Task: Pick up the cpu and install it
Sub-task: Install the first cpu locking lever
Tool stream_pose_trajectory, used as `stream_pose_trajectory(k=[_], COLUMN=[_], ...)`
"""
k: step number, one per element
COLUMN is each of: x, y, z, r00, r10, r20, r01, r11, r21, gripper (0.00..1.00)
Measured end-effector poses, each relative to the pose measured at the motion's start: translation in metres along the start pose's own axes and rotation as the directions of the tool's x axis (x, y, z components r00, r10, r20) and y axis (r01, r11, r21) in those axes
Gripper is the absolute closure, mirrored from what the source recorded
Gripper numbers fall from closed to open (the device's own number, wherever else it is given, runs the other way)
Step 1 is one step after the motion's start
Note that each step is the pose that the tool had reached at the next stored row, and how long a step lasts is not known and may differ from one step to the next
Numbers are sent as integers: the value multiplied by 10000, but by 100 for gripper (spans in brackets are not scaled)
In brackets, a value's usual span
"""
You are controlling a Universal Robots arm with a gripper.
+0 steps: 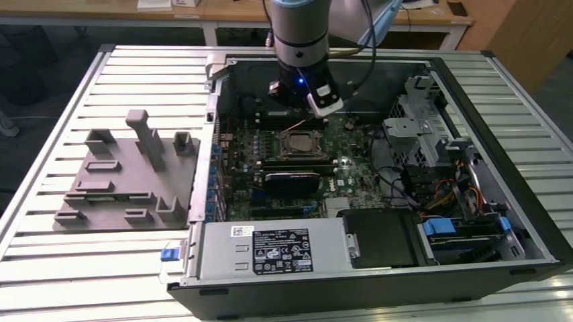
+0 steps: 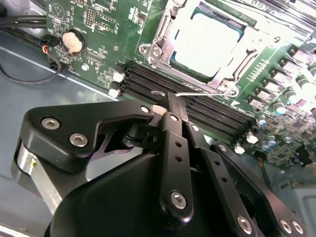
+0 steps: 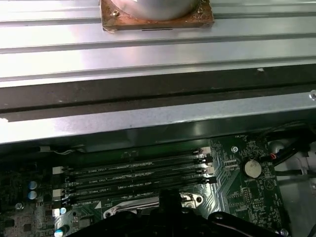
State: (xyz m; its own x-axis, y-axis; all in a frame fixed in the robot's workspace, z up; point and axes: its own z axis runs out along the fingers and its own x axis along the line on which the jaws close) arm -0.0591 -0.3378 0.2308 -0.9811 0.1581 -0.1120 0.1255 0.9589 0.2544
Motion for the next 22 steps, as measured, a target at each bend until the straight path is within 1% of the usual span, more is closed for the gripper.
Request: stream_pose_trajectory(k=[4, 8, 13, 15, 22], x=[4, 7, 12, 13, 16], y=[-10, -16, -19, -20, -22], z=[36, 60, 82, 94, 114], r00=[10000, 9999, 9998, 9997, 9994], r10=[-19, -40, -67, -82, -116], r20=[73, 134, 211, 247, 329], r01=[19, 39, 65, 79, 109], r11=[10000, 10000, 9999, 9999, 9997], r21=[-1, 33, 88, 123, 211], gripper=[89, 89, 89, 89, 89])
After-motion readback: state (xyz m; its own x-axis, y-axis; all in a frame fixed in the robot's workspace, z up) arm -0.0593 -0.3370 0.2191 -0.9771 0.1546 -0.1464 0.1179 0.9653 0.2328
